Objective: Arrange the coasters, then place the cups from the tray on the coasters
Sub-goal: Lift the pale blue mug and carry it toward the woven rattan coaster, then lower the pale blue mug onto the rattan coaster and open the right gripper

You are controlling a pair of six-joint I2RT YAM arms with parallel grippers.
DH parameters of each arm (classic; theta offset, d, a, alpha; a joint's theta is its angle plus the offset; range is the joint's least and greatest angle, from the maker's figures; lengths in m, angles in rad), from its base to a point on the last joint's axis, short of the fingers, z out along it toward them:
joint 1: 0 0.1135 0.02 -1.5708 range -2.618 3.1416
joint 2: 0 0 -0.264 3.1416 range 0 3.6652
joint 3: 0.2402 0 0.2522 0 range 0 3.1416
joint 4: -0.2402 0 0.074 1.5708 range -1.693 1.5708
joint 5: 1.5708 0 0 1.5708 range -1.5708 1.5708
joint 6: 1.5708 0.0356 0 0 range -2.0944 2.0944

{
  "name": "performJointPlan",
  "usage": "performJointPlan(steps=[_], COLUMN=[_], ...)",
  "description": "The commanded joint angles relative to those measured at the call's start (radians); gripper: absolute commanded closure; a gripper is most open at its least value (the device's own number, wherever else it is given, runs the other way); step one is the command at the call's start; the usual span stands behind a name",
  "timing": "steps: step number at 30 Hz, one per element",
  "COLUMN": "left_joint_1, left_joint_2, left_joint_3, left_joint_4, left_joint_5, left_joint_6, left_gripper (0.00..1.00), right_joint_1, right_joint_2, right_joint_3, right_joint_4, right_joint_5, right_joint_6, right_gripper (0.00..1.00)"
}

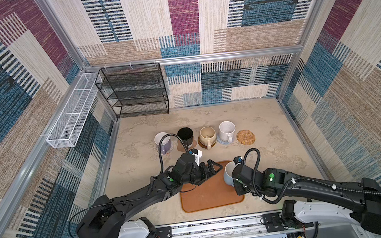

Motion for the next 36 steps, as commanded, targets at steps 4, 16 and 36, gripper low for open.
performJointPlan(steps=[4, 16, 36], left_joint_1=[-0.002, 0.001, 0.016], left_joint_2=[-0.01, 0.051, 0.33], left_joint_3=[0.05, 0.225, 0.581], left_joint_4=[-0.056, -0.165, -0.278], left_joint_5=[-0.037, -0.061, -0.023], left_joint_6=[0.067, 0.142, 0.239], left_gripper=[0.0, 0.0, 0.0], right_joint_1=[-0.109, -0.342, -0.772], right_joint_2=[-0.086, -0.07, 0.236], right_joint_3=[0.034, 0.129, 0.245], right_joint_4=[0.1, 0.057, 0.251], right_joint_5=[-0.048, -0.045, -0.147], right_joint_6=[-0.134, -0.285, -0.46], right_gripper=[1.0, 1.0, 1.0])
